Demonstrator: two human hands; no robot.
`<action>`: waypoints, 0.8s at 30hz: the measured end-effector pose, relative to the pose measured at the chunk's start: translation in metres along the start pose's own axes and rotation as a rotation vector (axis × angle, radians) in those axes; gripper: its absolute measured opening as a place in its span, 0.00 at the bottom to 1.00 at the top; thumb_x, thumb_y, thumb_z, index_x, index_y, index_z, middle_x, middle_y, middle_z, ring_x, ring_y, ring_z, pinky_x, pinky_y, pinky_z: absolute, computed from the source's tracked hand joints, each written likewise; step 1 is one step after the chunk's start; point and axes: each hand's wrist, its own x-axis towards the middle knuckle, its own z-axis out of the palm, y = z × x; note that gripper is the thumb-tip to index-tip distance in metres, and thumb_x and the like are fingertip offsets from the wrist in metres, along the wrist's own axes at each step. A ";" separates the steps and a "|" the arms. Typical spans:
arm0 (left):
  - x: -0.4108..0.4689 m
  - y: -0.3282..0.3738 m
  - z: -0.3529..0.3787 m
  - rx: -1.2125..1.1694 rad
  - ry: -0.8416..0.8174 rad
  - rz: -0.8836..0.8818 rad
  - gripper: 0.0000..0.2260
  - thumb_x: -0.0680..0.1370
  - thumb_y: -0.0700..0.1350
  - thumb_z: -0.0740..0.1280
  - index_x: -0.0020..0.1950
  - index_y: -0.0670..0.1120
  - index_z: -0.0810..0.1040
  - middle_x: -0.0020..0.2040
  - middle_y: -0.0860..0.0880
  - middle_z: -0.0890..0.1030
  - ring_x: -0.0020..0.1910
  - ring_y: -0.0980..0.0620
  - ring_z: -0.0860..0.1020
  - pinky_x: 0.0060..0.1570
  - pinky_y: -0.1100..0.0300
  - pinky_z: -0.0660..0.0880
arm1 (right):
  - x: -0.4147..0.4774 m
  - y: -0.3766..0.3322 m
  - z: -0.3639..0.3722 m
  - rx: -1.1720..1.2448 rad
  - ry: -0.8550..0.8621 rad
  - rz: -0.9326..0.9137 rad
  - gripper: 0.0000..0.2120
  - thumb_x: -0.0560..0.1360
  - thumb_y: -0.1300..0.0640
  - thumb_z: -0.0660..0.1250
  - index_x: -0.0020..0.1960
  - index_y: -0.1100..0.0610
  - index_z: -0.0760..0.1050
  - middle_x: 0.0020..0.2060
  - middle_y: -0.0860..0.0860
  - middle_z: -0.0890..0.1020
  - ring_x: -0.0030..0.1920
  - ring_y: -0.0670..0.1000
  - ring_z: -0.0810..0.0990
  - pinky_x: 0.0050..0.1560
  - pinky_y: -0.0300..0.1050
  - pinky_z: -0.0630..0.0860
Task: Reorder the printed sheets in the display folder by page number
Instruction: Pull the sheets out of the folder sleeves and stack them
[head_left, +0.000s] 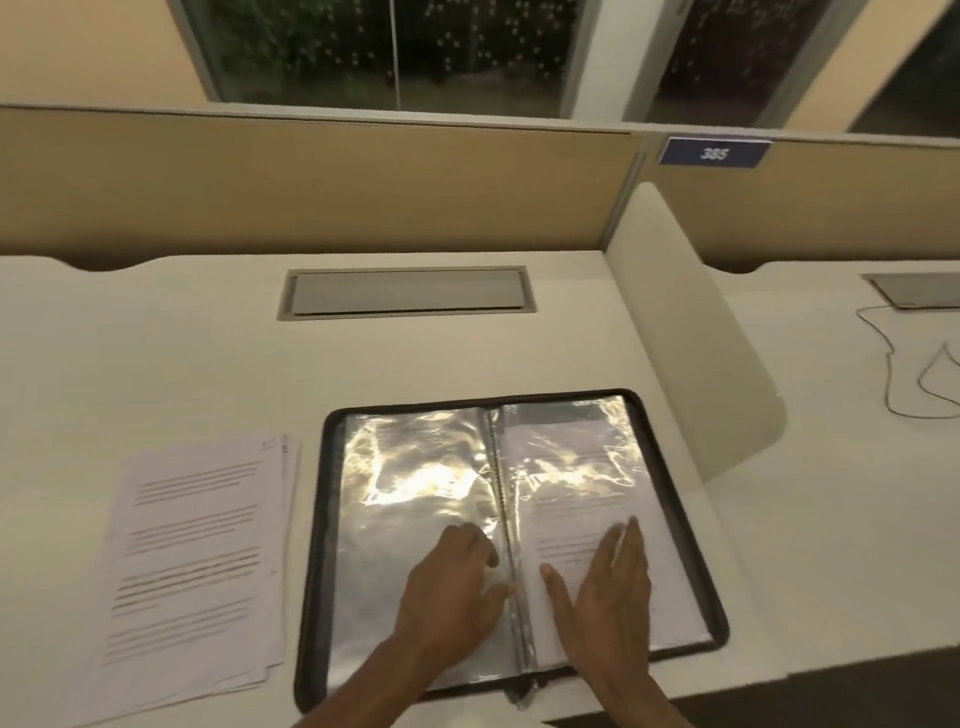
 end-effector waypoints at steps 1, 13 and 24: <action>0.002 0.007 0.009 0.021 -0.025 0.026 0.14 0.79 0.61 0.68 0.59 0.54 0.76 0.60 0.58 0.73 0.62 0.58 0.71 0.51 0.60 0.76 | -0.002 0.015 -0.002 -0.022 -0.002 0.048 0.55 0.77 0.24 0.46 0.83 0.69 0.47 0.84 0.63 0.45 0.83 0.64 0.52 0.80 0.62 0.60; 0.021 0.055 0.040 -0.038 0.067 -0.266 0.15 0.77 0.66 0.71 0.45 0.56 0.76 0.51 0.60 0.73 0.58 0.57 0.71 0.46 0.63 0.70 | -0.014 0.058 -0.007 0.070 -0.059 -0.109 0.38 0.79 0.29 0.53 0.83 0.46 0.60 0.85 0.61 0.46 0.84 0.64 0.47 0.78 0.66 0.59; 0.038 0.081 0.001 -0.152 0.209 -0.727 0.43 0.64 0.87 0.59 0.58 0.52 0.79 0.73 0.49 0.69 0.72 0.46 0.71 0.62 0.43 0.75 | -0.008 0.018 -0.028 0.729 -0.180 -0.624 0.24 0.82 0.65 0.66 0.73 0.45 0.76 0.71 0.48 0.76 0.67 0.42 0.77 0.60 0.41 0.81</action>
